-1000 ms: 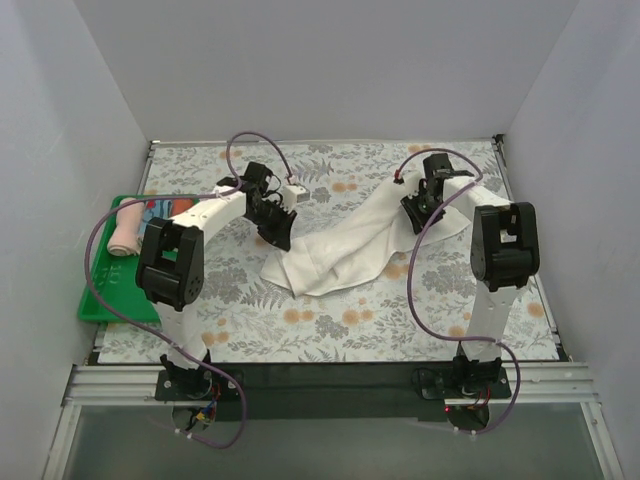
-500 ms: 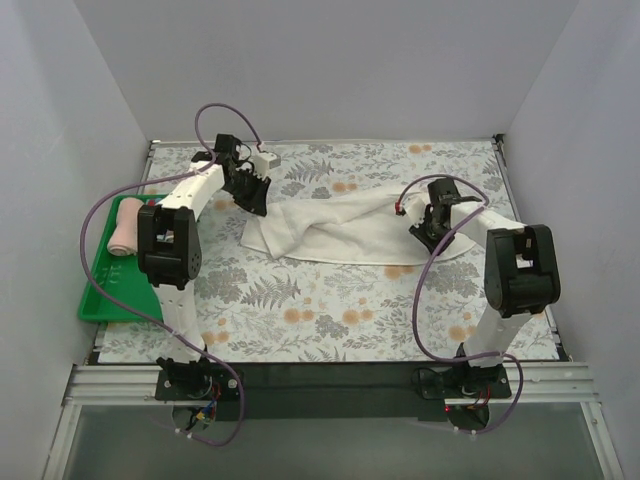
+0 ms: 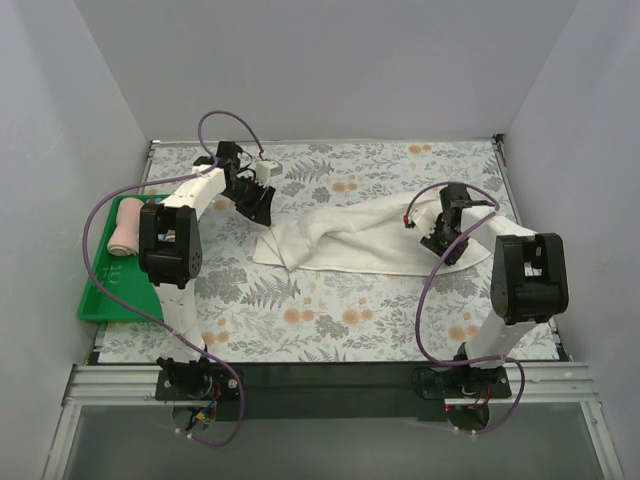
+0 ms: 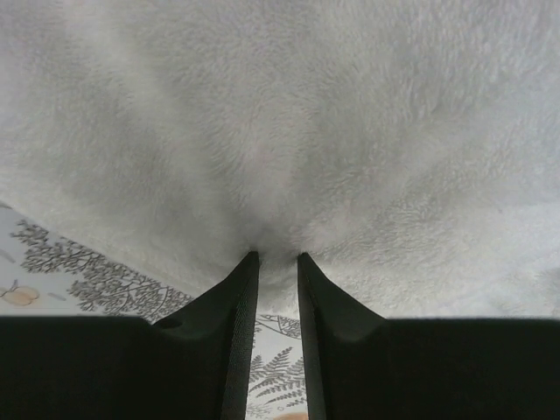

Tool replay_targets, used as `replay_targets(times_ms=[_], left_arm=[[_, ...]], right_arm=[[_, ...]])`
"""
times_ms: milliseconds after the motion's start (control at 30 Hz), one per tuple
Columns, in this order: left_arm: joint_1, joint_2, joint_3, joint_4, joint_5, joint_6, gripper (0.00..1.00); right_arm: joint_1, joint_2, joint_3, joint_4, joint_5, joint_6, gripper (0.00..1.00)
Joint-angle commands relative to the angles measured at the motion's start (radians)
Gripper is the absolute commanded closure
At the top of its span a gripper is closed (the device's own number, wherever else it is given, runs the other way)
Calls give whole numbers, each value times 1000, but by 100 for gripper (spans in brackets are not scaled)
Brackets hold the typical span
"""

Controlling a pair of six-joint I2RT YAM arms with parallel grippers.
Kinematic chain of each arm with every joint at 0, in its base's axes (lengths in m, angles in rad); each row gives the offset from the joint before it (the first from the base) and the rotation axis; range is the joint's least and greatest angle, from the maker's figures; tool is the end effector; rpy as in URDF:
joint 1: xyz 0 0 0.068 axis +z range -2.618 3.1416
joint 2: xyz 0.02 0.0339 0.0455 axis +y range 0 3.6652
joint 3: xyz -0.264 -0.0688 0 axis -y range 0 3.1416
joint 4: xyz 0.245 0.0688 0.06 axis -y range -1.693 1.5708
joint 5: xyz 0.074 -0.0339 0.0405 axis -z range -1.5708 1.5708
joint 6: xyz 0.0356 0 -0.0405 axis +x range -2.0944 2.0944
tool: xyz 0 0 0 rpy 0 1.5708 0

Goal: Roll the towels
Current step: Flatten the towel

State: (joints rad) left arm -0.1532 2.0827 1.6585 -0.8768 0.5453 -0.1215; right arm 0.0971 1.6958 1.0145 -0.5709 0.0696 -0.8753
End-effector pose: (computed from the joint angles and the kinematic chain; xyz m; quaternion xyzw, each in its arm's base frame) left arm 0.4173 -0.0831 0.1968 0.0513 0.9536 -0.2821 0.0918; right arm 0.3141 0.0281 0.1637 -0.4562 0.8750 -0.0919 0.1336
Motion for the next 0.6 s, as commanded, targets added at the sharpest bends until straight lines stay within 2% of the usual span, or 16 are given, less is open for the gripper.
replay_targets(times_ms=[0, 133, 333, 567], left_arm=[[4, -35, 7, -11, 79, 17, 63], [3, -30, 7, 4, 128, 2, 57], [-19, 8, 20, 47, 81, -29, 50], [-32, 68, 55, 50, 81, -38, 51]], right_arm=[[3, -1, 103, -188, -123, 13, 72], [36, -7, 237, -265, -246, 100, 71], [153, 10, 331, -271, -330, 222, 68], [280, 113, 372, -198, -378, 351, 68]])
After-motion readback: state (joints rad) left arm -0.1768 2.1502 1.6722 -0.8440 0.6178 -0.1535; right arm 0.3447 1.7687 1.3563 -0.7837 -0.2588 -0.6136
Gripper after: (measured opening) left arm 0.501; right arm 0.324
